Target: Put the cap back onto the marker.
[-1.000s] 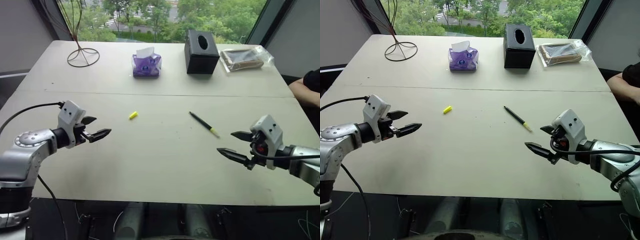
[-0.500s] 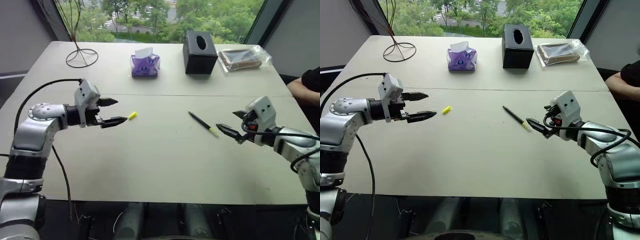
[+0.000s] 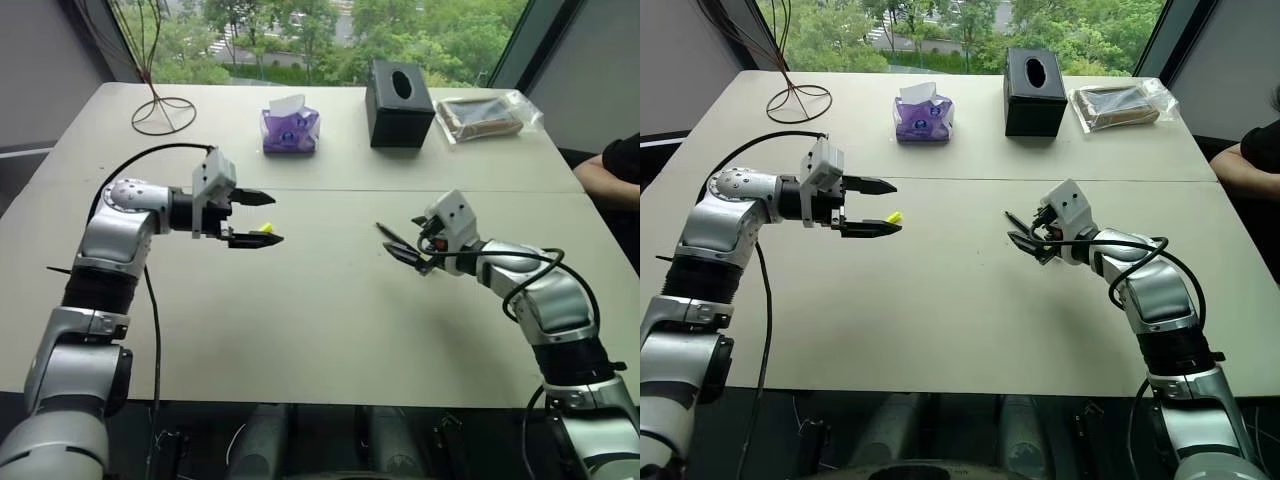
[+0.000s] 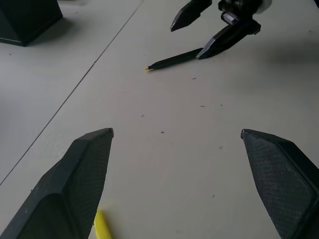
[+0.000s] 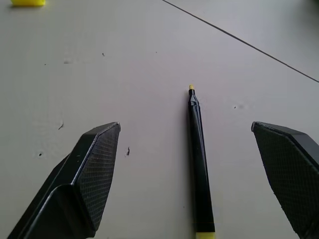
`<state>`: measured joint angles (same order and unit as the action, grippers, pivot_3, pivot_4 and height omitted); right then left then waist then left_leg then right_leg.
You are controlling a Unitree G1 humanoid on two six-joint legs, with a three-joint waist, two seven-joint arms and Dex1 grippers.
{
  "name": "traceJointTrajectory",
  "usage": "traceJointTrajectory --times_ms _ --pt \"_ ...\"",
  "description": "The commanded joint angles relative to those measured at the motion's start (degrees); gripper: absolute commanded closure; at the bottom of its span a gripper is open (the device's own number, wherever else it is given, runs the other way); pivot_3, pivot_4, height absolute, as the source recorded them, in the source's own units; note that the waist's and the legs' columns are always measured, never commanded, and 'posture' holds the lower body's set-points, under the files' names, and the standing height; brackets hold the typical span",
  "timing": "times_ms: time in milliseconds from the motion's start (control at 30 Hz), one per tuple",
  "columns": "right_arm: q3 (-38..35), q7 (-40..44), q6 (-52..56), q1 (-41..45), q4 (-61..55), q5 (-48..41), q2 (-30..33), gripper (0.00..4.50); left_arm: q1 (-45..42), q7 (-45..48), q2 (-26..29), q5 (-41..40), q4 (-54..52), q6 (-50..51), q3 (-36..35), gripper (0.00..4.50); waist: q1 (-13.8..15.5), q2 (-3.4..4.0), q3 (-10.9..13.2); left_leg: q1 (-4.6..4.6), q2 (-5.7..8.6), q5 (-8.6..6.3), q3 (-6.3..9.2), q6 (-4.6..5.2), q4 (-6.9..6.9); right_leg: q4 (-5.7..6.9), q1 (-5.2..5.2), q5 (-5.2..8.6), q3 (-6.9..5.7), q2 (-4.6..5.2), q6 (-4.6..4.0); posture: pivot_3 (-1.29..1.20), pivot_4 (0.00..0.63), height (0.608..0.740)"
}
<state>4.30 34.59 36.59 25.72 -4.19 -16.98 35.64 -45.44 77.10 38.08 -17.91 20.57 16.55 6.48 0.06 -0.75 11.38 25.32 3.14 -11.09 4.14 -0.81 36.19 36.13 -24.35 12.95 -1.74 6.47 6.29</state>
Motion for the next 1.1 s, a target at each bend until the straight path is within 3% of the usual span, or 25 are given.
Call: traceJointTrajectory --times_ms 33,300,600,700,900,933,1100 --pt "0.79 0.36 -4.18 1.98 4.29 3.31 -0.55 0.12 0.32 -0.82 -0.45 0.95 -0.97 -2.37 -0.65 0.22 -0.19 0.00 0.00 -0.01 0.01 0.00 0.00 0.00 0.01 0.01 0.00 0.00 0.00 0.00 0.00 0.00 0.150 0.740" --pt "-1.30 1.04 -6.92 6.04 15.03 3.07 -5.60 0.12 3.48 -2.93 -1.66 1.73 -3.14 -3.27 -1.21 0.22 -1.07 0.00 0.00 -0.06 0.00 0.02 0.02 0.00 0.01 0.12 0.00 -0.01 0.02 -0.06 0.01 0.00 0.150 0.740" --pt "0.32 2.56 -8.48 7.11 17.26 5.15 -7.64 0.12 5.55 -4.22 -1.75 1.71 -4.97 -2.96 -1.89 0.22 -0.88 0.00 0.00 -0.08 0.00 0.02 0.04 0.00 0.02 0.14 0.00 -0.02 0.04 -0.09 0.01 0.00 0.150 0.740" --pt "0.69 3.09 -8.35 6.63 17.13 5.75 -7.85 1.04 5.94 -4.59 -1.80 1.66 -5.43 -2.97 -2.03 0.14 -0.89 0.00 0.00 -0.08 0.01 0.03 0.04 0.00 0.03 0.14 0.01 -0.02 0.06 -0.09 0.01 0.00 0.150 0.740" --pt "0.78 3.71 -7.72 5.87 17.23 6.32 -7.96 4.22 6.16 -5.38 -2.01 1.66 -5.63 -3.41 -2.18 0.14 -0.91 0.01 0.00 -0.11 0.00 0.03 0.05 -0.01 0.02 0.19 0.01 -0.02 0.06 -0.12 0.01 0.00 0.150 0.740" --pt "0.78 3.77 -7.55 5.84 17.24 6.39 -7.96 4.44 6.17 -5.45 -2.04 1.63 -5.66 -3.45 -2.18 0.14 -0.91 0.01 0.00 -0.11 0.00 0.03 0.05 -0.02 0.03 0.19 0.01 -0.02 0.06 -0.12 0.01 0.00 0.150 0.740" --pt "0.55 4.27 -7.32 5.86 16.98 6.58 -7.82 4.44 6.08 -5.97 -2.13 1.73 -5.26 -3.61 -2.33 0.14 -0.92 0.01 0.00 -0.13 0.00 0.04 0.05 -0.02 0.03 0.20 0.01 -0.02 0.06 -0.12 0.01 0.00 0.150 0.740"
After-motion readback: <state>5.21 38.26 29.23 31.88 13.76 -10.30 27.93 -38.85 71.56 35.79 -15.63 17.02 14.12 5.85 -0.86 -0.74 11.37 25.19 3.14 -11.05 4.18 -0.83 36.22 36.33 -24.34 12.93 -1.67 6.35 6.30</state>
